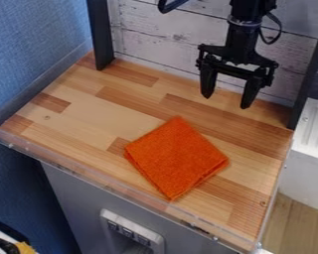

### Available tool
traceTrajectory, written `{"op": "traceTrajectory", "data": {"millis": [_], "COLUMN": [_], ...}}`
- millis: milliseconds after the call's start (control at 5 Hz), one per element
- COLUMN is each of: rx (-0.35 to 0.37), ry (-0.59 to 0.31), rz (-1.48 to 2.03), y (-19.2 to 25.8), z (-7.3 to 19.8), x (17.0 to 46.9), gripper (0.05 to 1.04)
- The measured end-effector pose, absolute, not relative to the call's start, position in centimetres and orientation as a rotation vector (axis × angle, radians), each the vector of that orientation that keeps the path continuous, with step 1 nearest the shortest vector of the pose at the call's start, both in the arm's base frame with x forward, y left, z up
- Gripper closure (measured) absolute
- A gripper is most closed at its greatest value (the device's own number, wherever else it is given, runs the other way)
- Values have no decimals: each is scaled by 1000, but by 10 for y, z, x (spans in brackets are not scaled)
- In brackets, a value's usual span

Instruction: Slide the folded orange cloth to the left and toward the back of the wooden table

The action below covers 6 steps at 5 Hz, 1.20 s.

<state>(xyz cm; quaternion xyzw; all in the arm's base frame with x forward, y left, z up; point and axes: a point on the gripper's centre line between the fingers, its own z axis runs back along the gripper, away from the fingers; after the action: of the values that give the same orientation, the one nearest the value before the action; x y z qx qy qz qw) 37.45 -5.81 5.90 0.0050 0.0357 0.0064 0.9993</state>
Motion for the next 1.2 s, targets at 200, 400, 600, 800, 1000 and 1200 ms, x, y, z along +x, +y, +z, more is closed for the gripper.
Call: {"op": "traceTrajectory", "data": {"millis": [200, 400, 600, 800, 1000, 1200], "rx": [15, 8, -1, -9, -13, -13], "ry": [105, 87, 48, 5, -23, -41], "rz": [27, 45, 47, 56, 66, 74], "y": [-57, -56, -54, -52, -50, -48], "z": [46, 42, 37, 33, 33, 32], "x": [363, 350, 335, 322, 310, 300], "gripper": [85, 85, 85, 85, 85, 87]}}
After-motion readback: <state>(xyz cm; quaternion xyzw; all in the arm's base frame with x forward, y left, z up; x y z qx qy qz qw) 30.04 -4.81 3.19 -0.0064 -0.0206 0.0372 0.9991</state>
